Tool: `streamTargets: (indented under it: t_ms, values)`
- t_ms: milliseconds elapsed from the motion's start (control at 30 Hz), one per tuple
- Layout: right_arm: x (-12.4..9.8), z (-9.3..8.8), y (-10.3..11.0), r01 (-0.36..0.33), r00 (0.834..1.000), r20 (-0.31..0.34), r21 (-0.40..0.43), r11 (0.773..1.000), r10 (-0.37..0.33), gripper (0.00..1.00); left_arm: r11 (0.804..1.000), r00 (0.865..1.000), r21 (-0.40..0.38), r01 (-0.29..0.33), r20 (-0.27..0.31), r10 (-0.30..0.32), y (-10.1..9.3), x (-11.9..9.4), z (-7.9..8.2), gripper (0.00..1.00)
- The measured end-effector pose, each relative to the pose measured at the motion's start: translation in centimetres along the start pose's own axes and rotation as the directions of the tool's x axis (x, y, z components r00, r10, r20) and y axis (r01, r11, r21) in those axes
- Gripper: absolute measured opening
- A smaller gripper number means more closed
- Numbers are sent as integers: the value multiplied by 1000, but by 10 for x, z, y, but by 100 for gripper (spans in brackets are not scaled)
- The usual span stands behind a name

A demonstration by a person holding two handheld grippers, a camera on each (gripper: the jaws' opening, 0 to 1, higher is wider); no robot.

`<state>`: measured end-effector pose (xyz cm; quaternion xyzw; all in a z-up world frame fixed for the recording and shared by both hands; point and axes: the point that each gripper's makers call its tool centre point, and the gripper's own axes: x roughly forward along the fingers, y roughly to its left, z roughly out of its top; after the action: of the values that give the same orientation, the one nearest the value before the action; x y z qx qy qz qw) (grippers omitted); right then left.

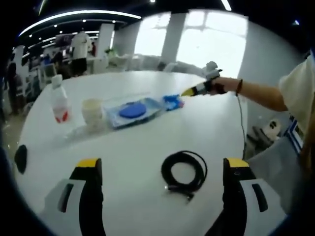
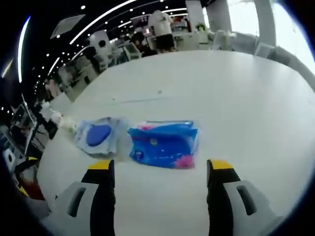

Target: Arrange the tabletop items into an orderly group along one side of the table until the central work area is clear of visible clutter.

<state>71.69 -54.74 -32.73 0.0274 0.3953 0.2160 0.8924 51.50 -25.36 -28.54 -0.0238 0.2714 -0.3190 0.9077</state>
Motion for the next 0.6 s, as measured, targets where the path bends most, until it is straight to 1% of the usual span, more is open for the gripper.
streamTargets:
  t_ms: [100, 233, 300, 333, 433, 533, 600]
  values:
    - [-8, -1, 18, -27, 1000, 7, -19, 999, 27, 86, 1000, 1000, 4, 3, 17, -3, -1, -2, 4, 100]
    - [-18, -3, 41, -57, 998, 11, -37, 998, 58, 94, 1000, 1000, 7, 10, 22, -10, -2, -3, 7, 100]
    - [-22, -6, 52, -70, 997, 13, -46, 997, 70, 97, 1000, 1000, 8, 11, 27, -11, -1, -5, 10, 100]
    - [-23, -7, 56, -79, 997, 14, -52, 996, 80, 99, 1000, 999, 7, 0, 39, 0, 2, -7, 15, 100]
    - [-27, -16, 74, -112, 994, -3, -72, 991, 112, 99, 1000, 997, 14, -22, 69, 21, 7, -13, 21, 100]
    - [-30, -25, 92, -137, 991, -17, -102, 985, 136, 99, 999, 997, 14, -44, 65, 43, 13, -17, 21, 100]
    - [-31, -29, 101, -148, 989, -21, -108, 983, 147, 99, 998, 996, 14, -57, 66, 56, 16, -19, 21, 100]
